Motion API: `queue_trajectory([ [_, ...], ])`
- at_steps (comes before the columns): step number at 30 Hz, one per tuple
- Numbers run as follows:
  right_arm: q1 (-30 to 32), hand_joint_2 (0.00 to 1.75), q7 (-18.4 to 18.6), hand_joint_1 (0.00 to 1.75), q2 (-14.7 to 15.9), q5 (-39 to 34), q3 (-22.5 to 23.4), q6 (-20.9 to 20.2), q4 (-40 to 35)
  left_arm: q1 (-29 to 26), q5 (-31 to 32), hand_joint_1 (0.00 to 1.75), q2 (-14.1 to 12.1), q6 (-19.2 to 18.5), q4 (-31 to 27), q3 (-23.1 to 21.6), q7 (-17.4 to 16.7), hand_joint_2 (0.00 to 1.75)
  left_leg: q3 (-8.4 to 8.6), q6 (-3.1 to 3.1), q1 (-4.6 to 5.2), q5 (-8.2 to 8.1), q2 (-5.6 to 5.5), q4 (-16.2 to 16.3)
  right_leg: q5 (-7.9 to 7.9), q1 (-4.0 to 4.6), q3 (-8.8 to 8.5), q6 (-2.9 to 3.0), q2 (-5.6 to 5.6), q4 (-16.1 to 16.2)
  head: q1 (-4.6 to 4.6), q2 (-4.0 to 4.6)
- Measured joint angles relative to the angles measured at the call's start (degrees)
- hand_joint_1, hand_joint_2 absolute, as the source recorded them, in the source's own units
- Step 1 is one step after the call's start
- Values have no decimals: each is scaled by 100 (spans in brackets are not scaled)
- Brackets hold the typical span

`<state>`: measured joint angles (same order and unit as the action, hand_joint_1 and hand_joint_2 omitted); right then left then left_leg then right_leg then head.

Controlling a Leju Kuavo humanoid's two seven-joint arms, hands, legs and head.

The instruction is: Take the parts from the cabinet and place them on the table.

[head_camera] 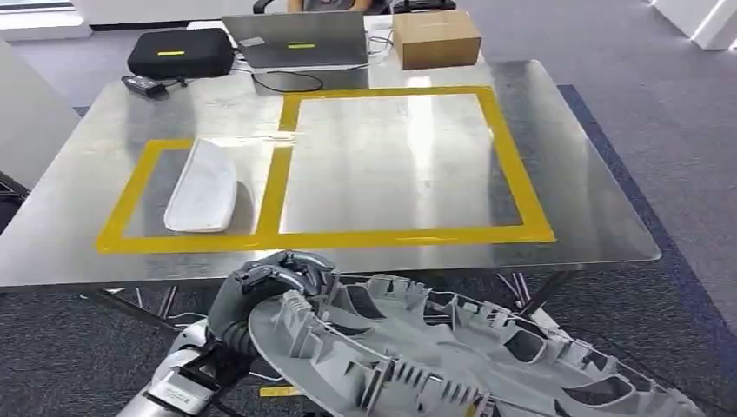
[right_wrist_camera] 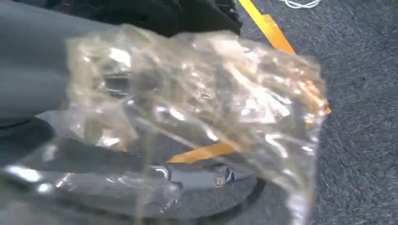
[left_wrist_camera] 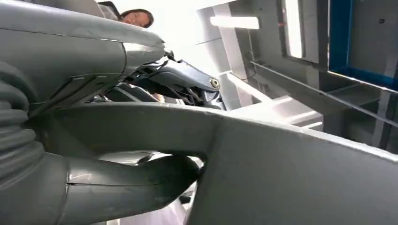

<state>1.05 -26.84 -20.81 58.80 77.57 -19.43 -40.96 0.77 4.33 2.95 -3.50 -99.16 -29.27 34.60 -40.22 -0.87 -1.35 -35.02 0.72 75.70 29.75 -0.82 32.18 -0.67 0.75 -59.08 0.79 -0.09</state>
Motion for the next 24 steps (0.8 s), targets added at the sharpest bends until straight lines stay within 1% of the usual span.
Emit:
queue_trajectory([
  [1,-3,0,0,0,0,0,0,0,0,1,0,175,0,-2,0,0,0,175,105,76,41,272,-4,-302,12,27,-28,16,19,0,11,0],
  [2,-6,0,-2,0,0,0,-2,0,0,2,0,175,0,0,0,-2,0,175,282,163,86,566,-17,-745,25,61,-63,27,34,2,9,0],
  [3,-8,0,-2,0,0,0,-2,0,0,4,0,175,0,0,0,-2,0,175,480,278,142,843,-47,-1234,42,79,-94,36,45,5,9,0],
  [4,-6,0,0,0,-22,2,-2,-2,15,7,0,175,-2,0,0,-2,0,175,556,395,161,767,-60,-1360,53,80,-87,32,42,10,-38,0],
  [5,-24,0,-7,0,-17,0,-2,0,13,9,0,175,2,0,0,-4,0,175,589,383,176,789,-59,-1498,62,86,-61,10,62,-1,-44,0],
  [6,-20,0,-4,0,-18,2,0,0,13,22,0,175,2,0,0,-7,2,175,597,380,202,724,-53,-1574,50,72,-22,-21,38,3,-11,0],
  [7,-10,0,-2,0,-17,2,0,0,13,22,0,175,2,0,0,-7,2,175,583,371,210,728,-55,-1579,38,57,-15,-45,21,26,-15,0],
  [8,-7,0,0,0,-17,13,0,-9,20,20,2,175,2,0,0,-7,2,175,611,366,197,742,-56,-1656,42,70,-40,-77,14,52,-9,0],
  [9,-16,0,-2,0,-11,15,0,-9,15,19,2,175,7,0,2,-9,0,175,680,322,122,790,-41,-1761,118,75,-38,-155,9,-31,-4,-2],
  [10,-13,0,-7,0,-4,15,0,0,15,25,2,175,9,0,7,-13,0,175,738,331,121,785,-31,-1799,205,81,48,-188,-19,-203,-44,0],
  [11,-23,0,-7,0,-4,17,0,0,15,29,0,175,13,0,7,-13,0,175,743,339,115,781,-27,-1799,375,67,204,-193,-22,-523,-70,0],
  [12,-28,0,-7,0,-2,20,0,0,15,27,-2,175,13,0,9,-13,0,175,741,348,115,769,-21,-1798,571,54,438,-207,-22,-951,-72,0],
  [13,-19,0,-7,0,0,22,2,0,15,28,0,175,13,0,11,-15,0,175,740,350,117,759,-14,-1798,731,39,657,-224,-23,-1340,-66,0],
  [14,-12,0,-5,0,0,28,4,-2,17,25,0,175,13,0,17,-15,-2,175,741,343,116,749,-14,-1795,794,26,823,-245,-27,-1610,-70,0],
  [15,-4,0,-4,0,0,31,7,-2,17,19,2,175,13,0,26,-15,-4,175,749,338,115,742,-14,-1793,711,10,856,-263,-29,-1613,-70,0],
  [16,-2,0,-4,0,0,33,9,0,17,16,2,175,13,0,28,-15,-7,175,763,325,111,728,-15,-1790,494,-6,768,-276,-34,-1370,-68,0],
  [17,-5,0,-7,0,7,33,9,0,17,16,2,175,13,0,28,-15,-9,175,784,297,99,709,-17,-1783,204,-24,560,-293,-47,-915,-70,0],
  [18,-9,0,-7,0,11,33,9,0,17,16,2,175,13,0,28,-15,-11,175,807,269,92,687,-18,-1769,-35,-38,339,-304,-66,-461,-70,0],
  [19,-15,0,-7,0,11,33,9,0,20,18,2,175,13,0,28,-15,-11,175,821,218,98,651,-16,-1747,-87,-50,126,-324,-102,-43,-68,0],
  [20,-32,0,-9,0,11,37,7,-7,24,24,2,175,13,0,28,-13,-11,175,792,182,142,628,-18,-1700,-33,-18,71,-288,-96,42,-87,0],
  [21,-33,0,-7,0,11,37,7,-7,24,25,2,175,13,0,28,-17,-11,175,785,156,141,640,-18,-1696,-42,-23,72,-189,-80,16,-54,0],
  [23,-7,0,-9,0,11,37,18,0,24,27,2,175,13,-2,28,-22,-13,175,792,133,128,652,-15,-1706,-36,4,83,-127,-69,4,-44,0],
  [24,-11,0,-9,0,9,39,20,0,24,33,2,175,13,-2,28,-20,-13,175,808,105,124,614,-17,-1694,-45,-25,55,-78,-67,29,-50,0],
])
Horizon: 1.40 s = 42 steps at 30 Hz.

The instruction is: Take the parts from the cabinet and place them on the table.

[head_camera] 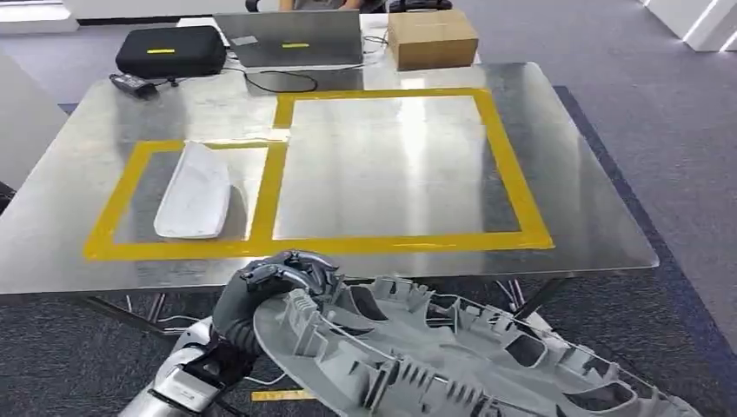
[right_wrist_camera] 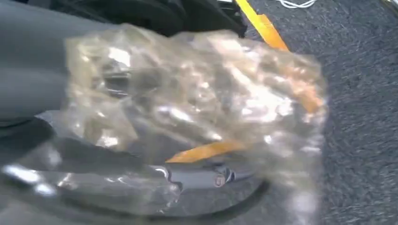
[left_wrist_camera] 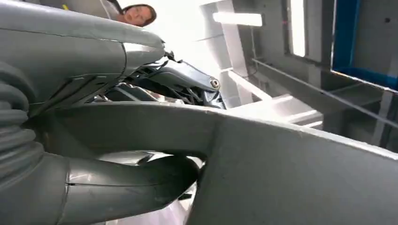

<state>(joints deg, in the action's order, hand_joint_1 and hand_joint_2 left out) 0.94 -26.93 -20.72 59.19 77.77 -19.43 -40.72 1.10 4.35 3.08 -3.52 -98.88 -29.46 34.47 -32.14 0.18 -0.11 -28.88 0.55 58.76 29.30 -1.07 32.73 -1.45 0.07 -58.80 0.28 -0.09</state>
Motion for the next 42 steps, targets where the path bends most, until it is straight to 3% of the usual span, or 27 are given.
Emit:
queue_trajectory([
  [1,2,0,-2,0,0,0,2,0,0,1,0,175,0,0,0,-2,0,175,-13,-34,-9,-71,-13,76,5,-12,-32,31,1,10,11,0],
  [2,-4,0,-2,0,0,0,11,2,0,11,0,175,-2,2,0,-2,-2,175,-153,-62,-14,-242,-14,380,24,-13,-54,70,-1,11,55,0],
  [4,-13,0,-7,0,0,4,26,2,0,6,0,175,-7,0,0,-2,-2,175,-601,-93,-26,-619,-14,1260,44,-4,-77,100,0,10,57,0],
  [6,-9,0,-9,0,2,17,35,2,0,2,0,175,-11,0,11,-2,-4,175,-944,-84,-25,-696,-15,1799,69,8,-101,124,7,10,59,0],
  [8,-11,0,-11,0,0,31,37,2,0,1,2,175,-11,0,22,-2,-22,175,-820,-28,-20,-254,-19,1394,100,23,-152,125,40,10,61,0],
  [10,-20,0,-18,0,0,50,39,0,0,6,9,175,-11,2,22,-2,-42,175,-416,88,9,317,-35,441,143,41,-223,113,67,12,59,0],
  [11,-22,0,-17,0,-4,66,39,-7,2,13,13,175,-11,2,24,0,-50,175,-306,147,31,243,-38,277,163,53,-225,95,68,21,46,0],
  [15,-42,0,-61,0,-7,138,90,-18,4,23,37,175,-11,24,33,-2,-103,175,-261,163,62,182,-42,44,170,40,-210,-52,45,76,66,0],
  [16,-62,0,-68,0,-7,151,92,-17,4,21,44,175,-2,26,35,-2,-105,175,-180,167,-11,220,-33,-69,218,30,-176,-82,44,51,59,-2],
  [17,-68,0,-76,0,-7,162,111,-17,4,28,48,175,2,28,37,-2,-109,175,-136,186,-5,210,-27,-94,300,45,-129,-103,33,-102,35,2],
  [18,-83,0,-81,0,-7,171,131,-17,4,31,48,175,2,33,39,-2,-120,175,-126,208,-6,199,-24,-93,475,41,51,-117,34,-453,22,0],
  [20,-76,0,-79,0,-7,186,164,-22,4,24,48,175,2,33,48,-2,-122,175,-119,234,4,170,-18,-90,835,31,615,-164,31,-1421,33,0],
  [21,-72,0,-79,0,-7,188,175,-24,4,22,48,175,2,33,50,-4,-122,175,-114,237,4,160,-19,-88,858,32,784,-179,30,-1662,28,0],
  [22,-63,0,-79,0,-7,190,181,-24,4,18,48,175,2,33,59,-4,-122,175,-93,231,4,143,-25,-88,730,31,854,-192,28,-1669,28,0],
  [23,-62,0,-79,0,-4,190,186,-24,4,17,48,175,2,33,66,-2,-127,175,-56,220,3,117,-32,-87,457,30,762,-194,25,-1375,28,0],
  [25,-69,0,-81,0,-4,201,203,-24,4,17,48,175,2,35,68,-2,-140,175,39,181,-4,50,-33,-78,-141,22,323,-179,3,-378,29,0],
  [27,-93,0,-98,0,-4,232,223,-35,9,31,48,175,0,44,72,0,-151,175,51,107,44,-19,-36,-29,-94,41,50,-124,-8,49,22,0],
  [28,-89,0,-103,0,-4,264,232,-35,9,30,48,175,4,50,77,-2,-175,175,47,83,47,-5,-33,-43,-95,42,80,-67,-3,17,48,0],
  [30,-80,0,-112,0,-4,306,264,-39,9,29,48,175,4,68,92,-4,-199,175,59,60,40,-12,-31,-54,-78,56,86,-15,5,12,51,0],
  [32,-87,0,-127,0,-7,334,284,-50,9,38,50,175,4,83,94,-4,-208,175,49,-18,34,-140,-38,71,-70,6,13,58,6,48,68,0],
  [33,-93,0,-131,0,-4,347,308,-52,9,50,50,175,2,92,100,-4,-210,175,-96,-50,22,-289,-38,361,-47,3,-8,95,4,48,120,0],
  [35,-102,0,-144,0,-4,383,323,-59,9,38,48,175,-2,94,136,-4,-210,175,-608,-90,-4,-671,-39,1310,-13,6,-38,133,3,48,114,0],
  [36,-101,0,-153,0,-4,398,330,-66,9,30,50,175,-2,94,157,-4,-214,175,-818,-98,-9,-734,-39,1650,4,6,-53,138,4,47,111,0],
  [37,-99,0,-155,0,-4,407,341,-70,9,26,50,175,-7,96,173,-4,-225,175,-908,-96,-15,-682,-39,1747,21,6,-76,134,9,47,116,0],
  [38,-98,0,-162,0,-4,411,369,-77,11,26,50,175,-9,96,195,-4,-234,175,-879,-85,-21,-431,-39,1573,51,6,-120,130,22,47,116,0],
  [41,-104,0,-175,0,-4,444,402,-92,11,32,50,175,-9,96,210,-4,-243,175,-373,13,-8,383,-41,257,144,6,-252,84,46,48,114,0],
  [42,-108,0,-175,0,-4,454,417,-92,11,37,50,175,-9,96,221,-4,-245,175,-316,30,21,286,-40,225,165,33,-199,52,50,51,103,0],
])
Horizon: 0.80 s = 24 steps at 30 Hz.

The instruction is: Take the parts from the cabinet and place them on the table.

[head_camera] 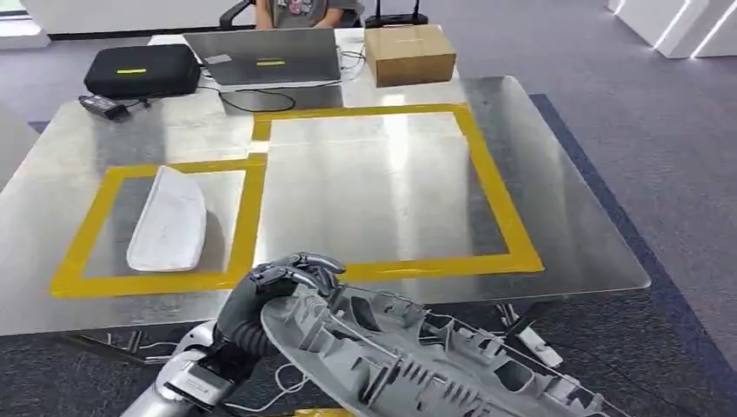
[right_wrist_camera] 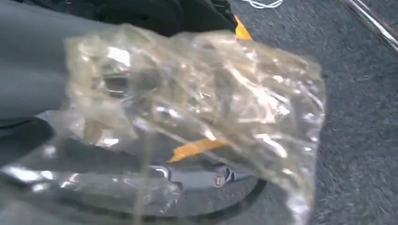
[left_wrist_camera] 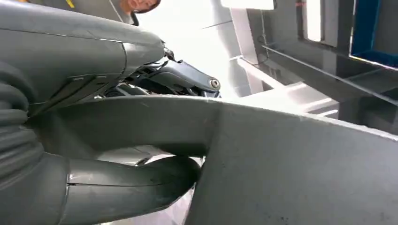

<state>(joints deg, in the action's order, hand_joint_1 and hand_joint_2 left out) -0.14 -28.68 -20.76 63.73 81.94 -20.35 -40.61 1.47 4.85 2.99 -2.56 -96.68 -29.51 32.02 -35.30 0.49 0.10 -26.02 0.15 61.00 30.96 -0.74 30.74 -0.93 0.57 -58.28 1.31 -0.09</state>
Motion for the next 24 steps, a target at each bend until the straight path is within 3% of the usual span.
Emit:
queue_trajectory([
  [1,-14,0,-9,0,0,7,0,-2,0,8,0,175,7,2,2,0,-2,175,52,16,6,-76,2,-172,14,2,-16,-47,8,-12,18,0],
  [4,-29,0,-13,0,-2,35,27,-4,0,-1,0,175,9,2,18,4,-15,175,46,72,0,-85,-21,-196,26,-4,-58,-160,-22,54,2,0],
  [6,-37,0,-17,0,0,40,42,-2,0,9,0,175,20,2,18,2,-22,175,145,134,-35,-93,-5,-266,170,-11,54,-195,-29,-180,-35,0],
  [9,-42,0,-17,0,0,44,57,-2,4,11,0,175,42,2,33,2,-33,175,186,197,-16,-148,2,-261,674,-13,882,-226,-31,-1584,-44,0],
  [10,-37,0,-15,0,0,48,61,-2,7,1,0,175,42,2,48,2,-37,175,207,202,-10,-169,-1,-260,653,-12,1064,-230,-30,-1797,-46,0],
  [11,-33,0,-15,0,0,48,68,-2,7,-9,0,175,42,2,57,2,-42,175,240,200,-7,-195,-5,-260,477,-12,1092,-224,-31,-1715,-39,0],
  [12,-33,0,-15,0,0,51,77,-2,7,-9,0,175,42,2,64,2,-44,175,283,191,-6,-224,-16,-260,200,-11,1001,-217,-31,-1407,-48,0],
  [14,-42,0,-17,0,0,53,88,-2,7,-5,0,175,44,2,66,2,-46,175,402,160,-3,-302,-19,-260,-427,-10,576,-170,-37,-381,-46,0],
  [16,-62,0,-26,0,0,55,94,-2,9,10,0,175,46,2,70,2,-50,175,416,90,35,-368,-26,-233,-323,19,353,-108,-45,-27,-44,0],
  [19,-45,0,-24,0,0,72,92,0,13,11,18,175,48,0,83,-2,-50,175,446,6,29,-375,-20,-290,-305,28,353,-22,-28,-33,-24,0],
  [21,-53,0,-31,0,-4,88,92,-2,15,25,35,175,48,0,83,-4,-61,175,430,-75,22,-492,-21,-139,-300,-22,252,33,-34,33,2,0],
  [22,-64,0,-31,0,-4,90,94,-2,15,35,37,175,48,0,85,-4,-64,175,259,-112,8,-668,-23,212,-278,-25,223,67,-38,35,44,0],
  [24,-69,0,-31,0,-4,94,94,-7,15,21,37,175,46,0,107,-4,-66,175,-261,-160,-20,-1033,-23,1145,-235,-24,185,96,-39,34,35,0],
])
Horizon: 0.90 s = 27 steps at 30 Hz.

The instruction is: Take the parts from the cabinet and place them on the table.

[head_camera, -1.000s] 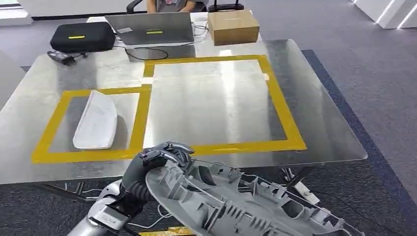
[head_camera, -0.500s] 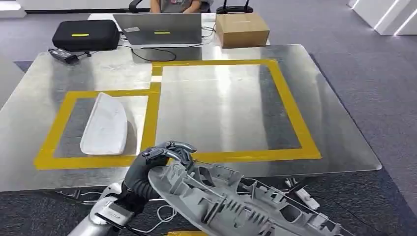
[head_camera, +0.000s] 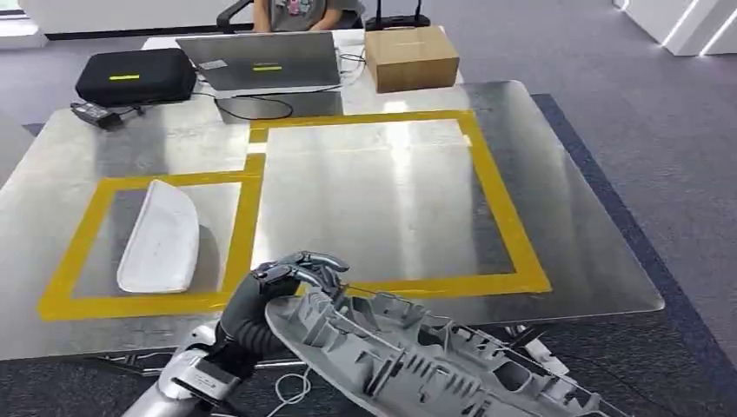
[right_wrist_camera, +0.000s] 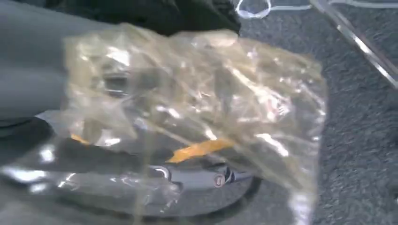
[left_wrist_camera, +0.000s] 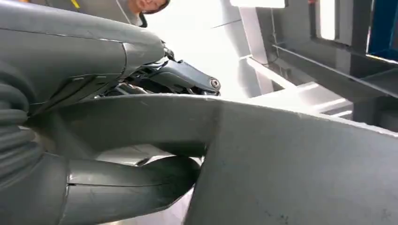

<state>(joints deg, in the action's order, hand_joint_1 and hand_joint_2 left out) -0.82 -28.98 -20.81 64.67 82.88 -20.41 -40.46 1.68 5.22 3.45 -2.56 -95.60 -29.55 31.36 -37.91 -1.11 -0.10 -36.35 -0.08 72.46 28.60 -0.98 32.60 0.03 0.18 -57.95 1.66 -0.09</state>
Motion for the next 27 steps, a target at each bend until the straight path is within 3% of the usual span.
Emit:
queue_trajectory([
  [1,1,0,0,0,0,2,0,0,0,-8,4,175,0,0,13,-2,0,175,-220,-12,-9,-47,0,330,24,0,-23,2,3,-1,4,0],
  [2,8,0,0,0,0,2,0,0,2,-12,9,175,-2,0,31,-2,-2,175,-298,-15,-19,62,0,364,50,0,-58,-2,12,-1,2,0],
  [3,13,0,0,0,0,4,0,0,2,-11,13,175,-2,0,39,-2,-2,175,-254,-9,-27,312,1,164,85,-1,-107,-7,24,-1,4,0],
  [5,8,0,0,0,0,11,-2,0,2,-7,15,175,-2,0,39,-2,-4,175,88,35,-27,987,1,-758,160,-1,-233,-36,43,-1,2,0],
  [6,7,0,0,0,0,13,0,0,2,-3,26,175,-2,0,42,-7,-15,175,209,71,-22,1149,1,-1125,198,-1,-251,-61,44,4,2,0],
  [8,-8,0,-2,0,0,24,2,-2,4,21,129,175,0,53,50,-20,-120,175,319,131,9,984,2,-1311,228,38,-230,-140,41,-17,7,0],
  [10,-2,0,-4,0,2,39,7,-4,4,15,271,175,9,151,68,-35,-241,175,303,82,-10,1017,-17,-1341,230,44,-231,-94,29,-7,-15,0],
  [15,-8,0,-20,0,2,63,11,-15,4,70,612,175,35,481,188,-103,-610,175,310,148,7,970,-19,-1340,229,38,-276,-102,29,76,-24,0],
  [19,-11,0,-20,0,2,74,11,-35,4,151,772,175,103,656,339,-170,-741,175,334,177,14,952,-18,-1340,233,32,-270,-170,27,111,-22,0],
  [23,-11,0,-20,0,2,79,11,-35,4,181,808,175,118,688,430,-208,-760,175,364,196,21,939,-18,-1339,246,27,-279,-192,27,114,-20,0],
  [27,-11,0,-20,0,2,120,13,-35,4,226,1067,175,173,1004,555,-260,-870,175,368,196,20,939,-18,-1340,245,29,-282,-196,26,114,-20,0],
])
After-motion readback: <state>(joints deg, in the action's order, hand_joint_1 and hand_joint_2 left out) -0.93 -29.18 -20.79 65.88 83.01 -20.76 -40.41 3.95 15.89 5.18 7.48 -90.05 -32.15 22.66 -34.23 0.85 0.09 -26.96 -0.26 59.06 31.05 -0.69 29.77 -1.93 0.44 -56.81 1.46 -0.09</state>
